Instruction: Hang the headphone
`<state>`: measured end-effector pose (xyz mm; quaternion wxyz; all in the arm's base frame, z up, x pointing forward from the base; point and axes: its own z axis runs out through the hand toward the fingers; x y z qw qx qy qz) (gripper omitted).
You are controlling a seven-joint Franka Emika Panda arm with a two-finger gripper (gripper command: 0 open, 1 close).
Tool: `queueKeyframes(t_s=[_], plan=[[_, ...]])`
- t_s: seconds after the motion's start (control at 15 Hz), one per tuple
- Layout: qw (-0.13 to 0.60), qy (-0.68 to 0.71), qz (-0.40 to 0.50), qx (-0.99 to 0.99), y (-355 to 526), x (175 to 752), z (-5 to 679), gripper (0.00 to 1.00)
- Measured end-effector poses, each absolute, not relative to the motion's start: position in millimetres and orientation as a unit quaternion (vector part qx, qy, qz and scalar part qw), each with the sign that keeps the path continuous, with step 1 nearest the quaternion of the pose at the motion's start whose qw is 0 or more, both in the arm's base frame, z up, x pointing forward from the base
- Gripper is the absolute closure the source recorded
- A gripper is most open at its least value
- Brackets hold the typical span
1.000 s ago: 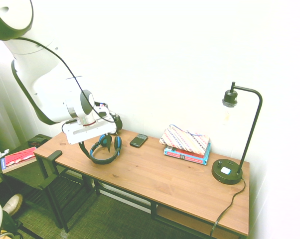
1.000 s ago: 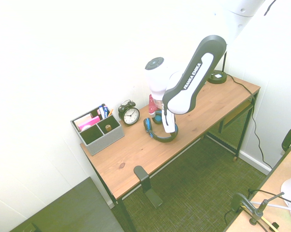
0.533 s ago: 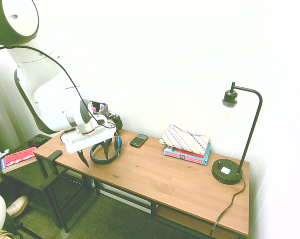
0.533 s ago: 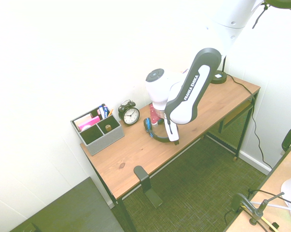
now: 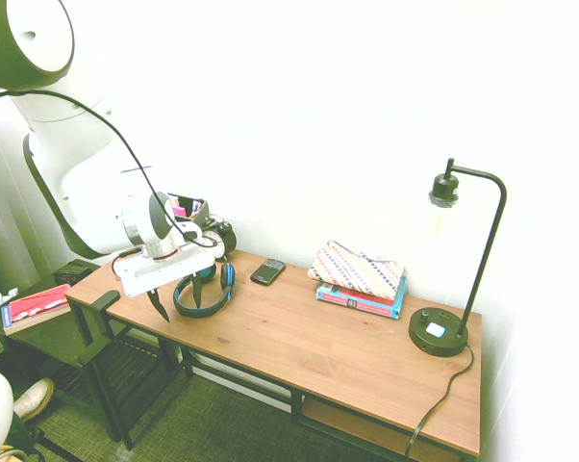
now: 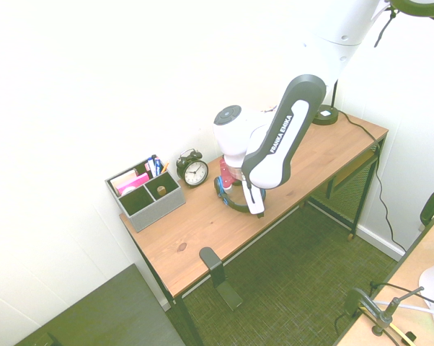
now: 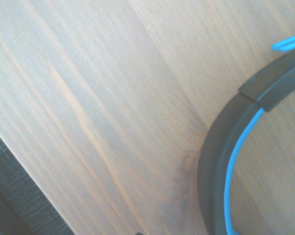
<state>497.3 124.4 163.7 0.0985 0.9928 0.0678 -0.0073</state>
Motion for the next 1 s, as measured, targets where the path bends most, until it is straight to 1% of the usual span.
queueKeyframes(t_s=[1.0], plan=[[0.086,0.049,-0.020,0.995,136.3,507.7,152.8,1.00]])
